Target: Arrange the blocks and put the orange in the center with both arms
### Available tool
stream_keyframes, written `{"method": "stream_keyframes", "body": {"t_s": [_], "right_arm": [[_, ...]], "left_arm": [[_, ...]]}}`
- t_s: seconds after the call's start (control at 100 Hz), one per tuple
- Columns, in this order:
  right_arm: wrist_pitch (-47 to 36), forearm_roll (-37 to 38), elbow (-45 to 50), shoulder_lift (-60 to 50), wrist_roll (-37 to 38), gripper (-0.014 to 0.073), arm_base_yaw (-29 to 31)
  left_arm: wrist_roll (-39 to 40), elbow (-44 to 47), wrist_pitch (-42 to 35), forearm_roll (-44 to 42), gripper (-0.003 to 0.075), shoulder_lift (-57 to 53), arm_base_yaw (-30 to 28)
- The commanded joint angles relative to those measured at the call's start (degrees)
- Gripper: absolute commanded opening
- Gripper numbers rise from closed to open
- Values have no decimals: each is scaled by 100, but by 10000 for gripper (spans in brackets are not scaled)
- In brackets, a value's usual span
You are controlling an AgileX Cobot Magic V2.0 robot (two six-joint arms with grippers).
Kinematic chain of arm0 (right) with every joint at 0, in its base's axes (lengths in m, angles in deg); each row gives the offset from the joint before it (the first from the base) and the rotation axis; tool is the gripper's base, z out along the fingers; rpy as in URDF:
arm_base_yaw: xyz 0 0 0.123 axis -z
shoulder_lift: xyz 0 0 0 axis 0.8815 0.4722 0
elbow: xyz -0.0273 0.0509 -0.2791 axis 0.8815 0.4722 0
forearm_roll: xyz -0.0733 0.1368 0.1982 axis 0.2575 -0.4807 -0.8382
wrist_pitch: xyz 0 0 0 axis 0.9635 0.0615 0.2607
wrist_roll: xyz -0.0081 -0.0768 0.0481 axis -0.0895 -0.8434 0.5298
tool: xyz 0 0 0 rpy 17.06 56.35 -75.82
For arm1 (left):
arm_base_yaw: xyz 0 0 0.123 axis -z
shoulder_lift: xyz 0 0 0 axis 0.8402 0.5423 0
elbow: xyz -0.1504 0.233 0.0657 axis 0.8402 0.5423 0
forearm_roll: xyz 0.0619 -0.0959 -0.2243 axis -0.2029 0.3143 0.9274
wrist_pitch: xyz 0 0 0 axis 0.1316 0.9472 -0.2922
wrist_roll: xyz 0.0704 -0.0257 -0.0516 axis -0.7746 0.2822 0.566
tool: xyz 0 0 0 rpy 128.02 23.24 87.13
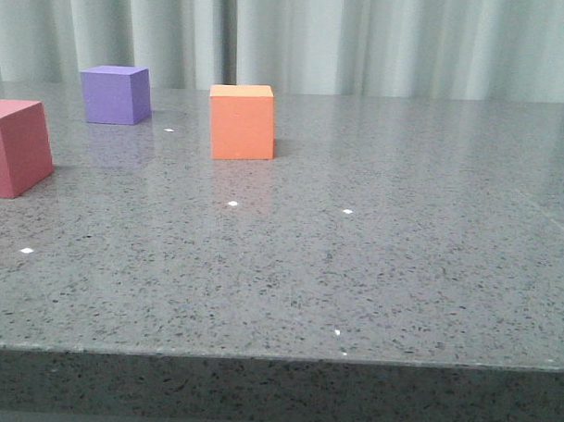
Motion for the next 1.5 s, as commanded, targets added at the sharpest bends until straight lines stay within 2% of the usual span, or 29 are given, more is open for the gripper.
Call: {"method": "stream_keyframes", "body": {"t_s": [0.0,0.24,0.37,0.57,0.71,1.1,1.17,1.21,1.26,1.36,1.41,1.46,1.49], "right_arm": [[-377,92,-138,8,-48,-68,44],[-377,92,-138,8,-48,-68,44],[-377,92,-138,8,-48,-68,44],[-377,92,-138,8,-48,-68,44],[-377,92,-138,8,-48,-68,44],[-377,92,-138,8,-48,-68,44],[-377,92,-138,8,-48,-68,44],[-377,92,-138,8,-48,-68,44],[-377,92,-138,8,-48,-68,44],[-377,92,-138,8,-48,-68,44],[-377,92,-138,8,-48,-68,44],[-377,92,-138,8,-48,-68,44],[-377,92,-138,8,-48,-68,44]], "left_arm": [[8,-811,67,43,-20,109,11],[8,-2661,1605,-28,-20,1241,11],[8,-3627,2792,-120,-20,1993,11],[8,-4666,4026,-169,-20,3105,11],[8,-4931,4369,-220,-20,3573,11],[8,-4931,4380,-251,-11,3800,11],[8,-4931,4407,-251,50,3800,11],[8,-4931,4441,-251,116,3800,11],[8,-4931,4470,-251,221,3800,11],[8,-4931,4493,-251,507,3800,11],[8,-4931,4493,-251,618,3800,11],[8,-4931,4498,-229,690,3800,11],[8,-4931,4507,-168,705,3800,11]]}}
